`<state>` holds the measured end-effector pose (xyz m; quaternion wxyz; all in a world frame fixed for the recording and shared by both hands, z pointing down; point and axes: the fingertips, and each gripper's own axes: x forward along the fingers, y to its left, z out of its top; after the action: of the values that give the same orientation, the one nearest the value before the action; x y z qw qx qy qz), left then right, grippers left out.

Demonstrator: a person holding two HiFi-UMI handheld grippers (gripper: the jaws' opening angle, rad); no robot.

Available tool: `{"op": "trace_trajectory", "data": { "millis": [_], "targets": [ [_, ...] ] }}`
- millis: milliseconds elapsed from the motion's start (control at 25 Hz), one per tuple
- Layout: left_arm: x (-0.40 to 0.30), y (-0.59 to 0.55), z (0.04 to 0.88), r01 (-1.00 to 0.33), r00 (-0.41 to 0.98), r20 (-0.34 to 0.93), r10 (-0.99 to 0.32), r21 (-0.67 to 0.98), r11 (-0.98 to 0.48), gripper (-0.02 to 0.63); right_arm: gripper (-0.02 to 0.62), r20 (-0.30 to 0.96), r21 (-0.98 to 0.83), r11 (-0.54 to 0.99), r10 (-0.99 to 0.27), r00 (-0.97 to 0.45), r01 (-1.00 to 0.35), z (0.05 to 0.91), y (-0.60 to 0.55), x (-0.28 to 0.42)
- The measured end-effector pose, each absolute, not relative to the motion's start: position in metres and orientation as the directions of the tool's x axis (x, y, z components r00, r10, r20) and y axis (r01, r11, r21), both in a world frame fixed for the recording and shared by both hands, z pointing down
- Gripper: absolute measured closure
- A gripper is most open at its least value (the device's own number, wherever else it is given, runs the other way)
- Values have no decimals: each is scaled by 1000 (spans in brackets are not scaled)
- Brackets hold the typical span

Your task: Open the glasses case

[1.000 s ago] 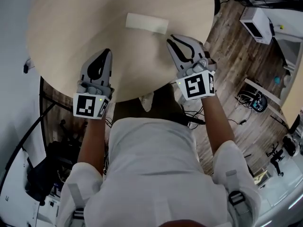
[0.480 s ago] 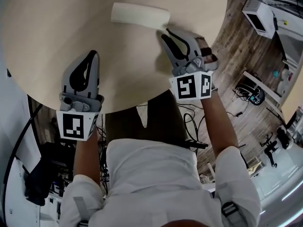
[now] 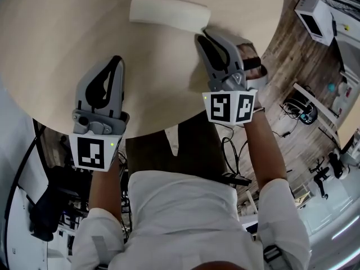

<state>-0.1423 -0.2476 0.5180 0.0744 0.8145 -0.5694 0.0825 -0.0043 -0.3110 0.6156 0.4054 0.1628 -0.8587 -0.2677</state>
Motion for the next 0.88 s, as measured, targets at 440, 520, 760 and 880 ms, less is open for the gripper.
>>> {"op": "trace_trajectory", "data": {
  "millis": [440,520,760,880],
  "targets": [
    [-128,-249,518,-926,376,218,-901,53,-374,594,528,591,639,768,-524,-613,-41,616,-314,-5],
    [-131,-247,517,-926,376,215,-901,52,-373,594,531,592,639,768,-523,-613,-39,615,-312,-8],
    [-132,-246,516,-925,377,221,-899,54,-375,594,537,597,630,776,-512,-617,-34,615,-310,-7],
    [-133,-245,511,-924,381,223,-897,51,-380,594,538,602,624,781,-509,-615,-36,612,-310,-8]
  ]
}}
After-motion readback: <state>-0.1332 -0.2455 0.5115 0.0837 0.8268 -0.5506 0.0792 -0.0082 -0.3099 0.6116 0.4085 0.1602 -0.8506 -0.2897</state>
